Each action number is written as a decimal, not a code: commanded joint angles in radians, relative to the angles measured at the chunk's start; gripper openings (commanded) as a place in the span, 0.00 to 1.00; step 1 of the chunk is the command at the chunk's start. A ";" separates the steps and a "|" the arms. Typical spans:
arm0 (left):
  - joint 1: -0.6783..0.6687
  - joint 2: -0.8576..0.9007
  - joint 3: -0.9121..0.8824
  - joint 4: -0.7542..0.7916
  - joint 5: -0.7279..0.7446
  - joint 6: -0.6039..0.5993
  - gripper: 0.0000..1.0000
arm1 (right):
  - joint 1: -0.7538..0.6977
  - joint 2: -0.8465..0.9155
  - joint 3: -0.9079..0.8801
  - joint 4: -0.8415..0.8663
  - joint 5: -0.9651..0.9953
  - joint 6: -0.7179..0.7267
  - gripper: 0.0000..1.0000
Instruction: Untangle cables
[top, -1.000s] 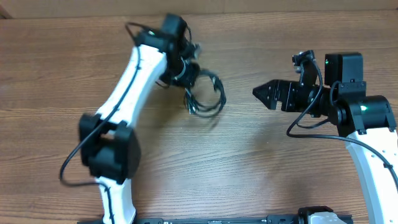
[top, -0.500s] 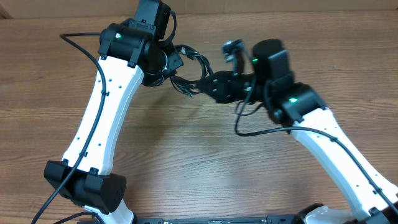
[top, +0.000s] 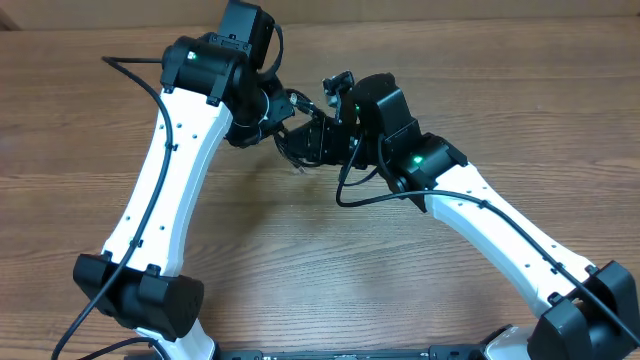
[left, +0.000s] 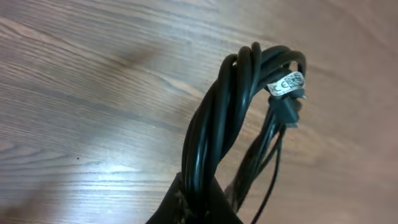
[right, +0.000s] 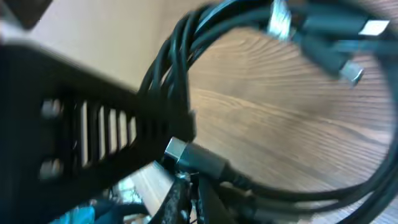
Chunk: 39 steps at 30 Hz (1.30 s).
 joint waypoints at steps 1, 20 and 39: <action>-0.016 -0.007 0.007 -0.012 0.214 0.192 0.04 | -0.002 0.023 0.018 -0.021 0.166 0.047 0.04; 0.069 -0.007 0.007 0.016 0.296 0.975 0.04 | -0.262 -0.190 0.019 -0.334 -0.154 -0.306 0.45; 0.014 -0.005 0.007 0.007 0.523 0.652 0.04 | -0.157 -0.033 0.019 -0.216 0.055 -0.129 0.04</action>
